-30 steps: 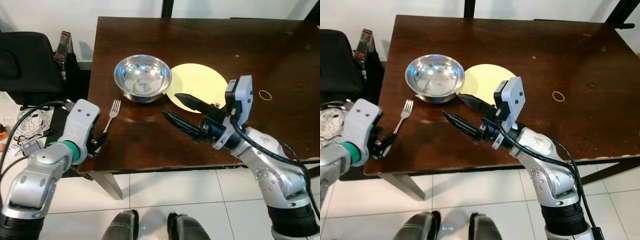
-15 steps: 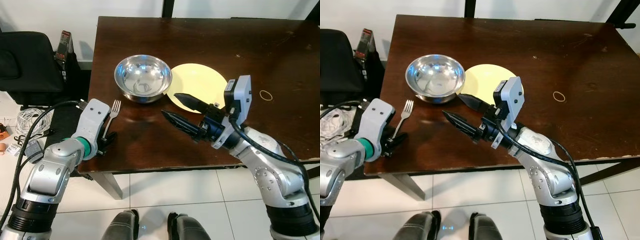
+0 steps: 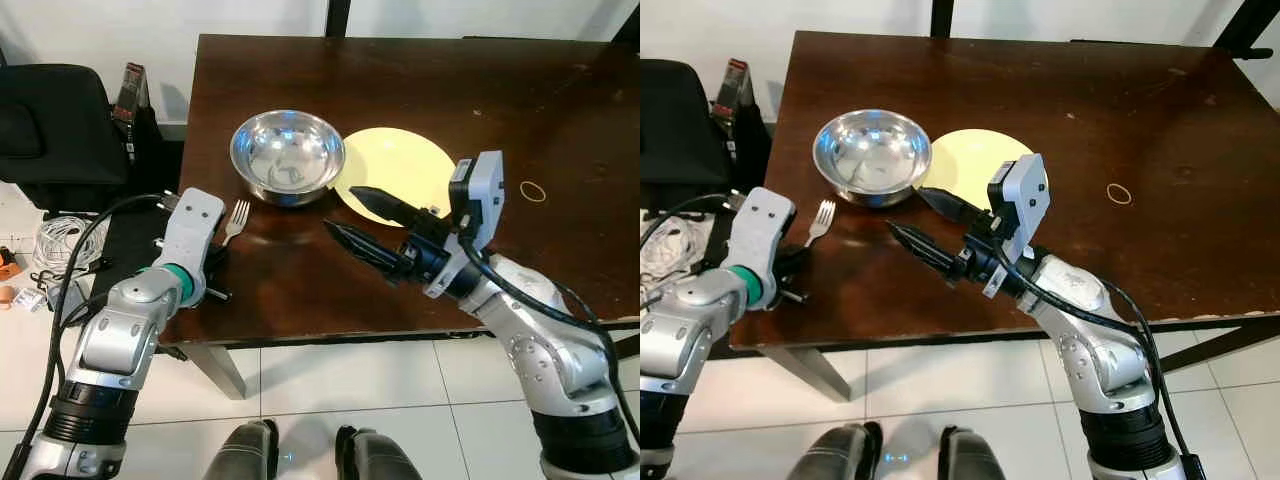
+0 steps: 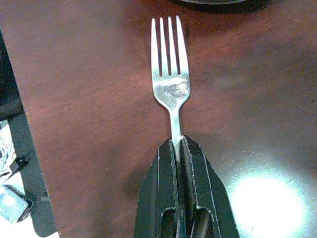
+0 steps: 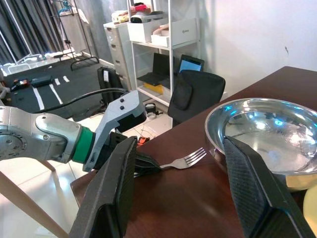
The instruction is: Setting the table
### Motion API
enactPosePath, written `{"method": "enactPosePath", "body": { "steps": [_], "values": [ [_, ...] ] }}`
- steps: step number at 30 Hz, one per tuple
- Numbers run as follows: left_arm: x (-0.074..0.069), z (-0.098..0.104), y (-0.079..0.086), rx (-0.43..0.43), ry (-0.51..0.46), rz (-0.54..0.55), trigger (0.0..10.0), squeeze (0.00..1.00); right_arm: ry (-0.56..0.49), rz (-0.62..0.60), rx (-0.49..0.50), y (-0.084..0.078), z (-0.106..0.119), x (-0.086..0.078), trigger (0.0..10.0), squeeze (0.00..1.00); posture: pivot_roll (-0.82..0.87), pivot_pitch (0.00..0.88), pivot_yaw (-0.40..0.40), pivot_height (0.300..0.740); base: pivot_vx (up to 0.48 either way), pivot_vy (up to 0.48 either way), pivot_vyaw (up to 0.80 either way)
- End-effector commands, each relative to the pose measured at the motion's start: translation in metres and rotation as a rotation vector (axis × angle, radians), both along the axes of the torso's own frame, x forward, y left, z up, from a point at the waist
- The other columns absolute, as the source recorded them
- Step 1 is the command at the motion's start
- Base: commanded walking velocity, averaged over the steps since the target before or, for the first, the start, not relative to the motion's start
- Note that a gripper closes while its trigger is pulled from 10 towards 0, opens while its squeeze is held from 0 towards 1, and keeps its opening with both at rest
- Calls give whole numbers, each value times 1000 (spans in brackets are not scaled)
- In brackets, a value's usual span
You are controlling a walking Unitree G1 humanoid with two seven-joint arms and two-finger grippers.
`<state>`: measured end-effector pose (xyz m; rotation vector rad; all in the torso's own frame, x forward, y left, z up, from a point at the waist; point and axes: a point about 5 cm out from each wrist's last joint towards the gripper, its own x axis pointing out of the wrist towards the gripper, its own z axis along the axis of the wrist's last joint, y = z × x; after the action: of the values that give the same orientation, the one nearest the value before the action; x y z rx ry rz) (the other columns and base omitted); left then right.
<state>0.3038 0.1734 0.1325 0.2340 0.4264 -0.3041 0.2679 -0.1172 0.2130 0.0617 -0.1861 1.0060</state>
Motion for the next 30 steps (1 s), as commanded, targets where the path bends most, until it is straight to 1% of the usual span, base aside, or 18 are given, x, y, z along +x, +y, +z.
{"method": "enactPosePath", "body": {
  "steps": [1,4,5,6,12,13,14,18,19,22,24,25,30],
  "values": [
    [-5,-21,-2,11,102,14,0,0,2,-6,-1,-1,0,-1,10000,0,61,91,32,740,0,0,0],
    [-3,-22,-9,2,110,21,0,0,2,-8,-1,-2,1,-1,10000,0,59,93,32,740,0,0,0],
    [-3,-22,-9,2,110,21,0,0,2,-8,-1,-2,1,-1,10000,0,59,93,32,740,0,0,0],
    [-2,-23,-14,3,120,37,0,0,1,-10,-1,-2,1,-1,10000,0,59,95,34,740,0,0,0],
    [-2,-25,-16,10,131,63,0,0,1,-12,-1,-2,1,0,10000,0,60,96,35,740,0,0,0],
    [-2,-26,-17,7,141,84,10000,0,1,-13,0,-2,1,-1,10000,0,60,97,37,740,0,0,0],
    [-2,-26,-17,7,141,84,10000,0,1,-13,0,-2,1,-1,10000,0,60,97,37,740,0,0,0],
    [-7,-28,-16,-1,167,199,10000,0,1,-19,2,-1,1,-1,10000,0,63,100,42,740,0,0,0],
    [-7,-28,-16,-1,167,199,10000,0,1,-19,2,-1,1,-1,10000,0,63,100,42,740,0,0,0],
    [-9,-29,-14,9,168,252,10000,0,1,-21,4,-2,1,-1,10000,0,63,100,42,740,0,0,0],
    [-9,-29,-14,9,168,252,10000,0,1,-21,4,-2,1,-1,10000,0,63,100,42,740,0,0,0],
    [-10,-29,-9,23,170,276,10000,0,1,-23,3,-2,1,-1,10000,0,66,103,44,740,0,0,0],
    [-12,-30,-4,44,166,290,10000,0,1,-25,4,-2,1,-1,10000,0,67,104,44,740,0,0,0]
  ]
}}
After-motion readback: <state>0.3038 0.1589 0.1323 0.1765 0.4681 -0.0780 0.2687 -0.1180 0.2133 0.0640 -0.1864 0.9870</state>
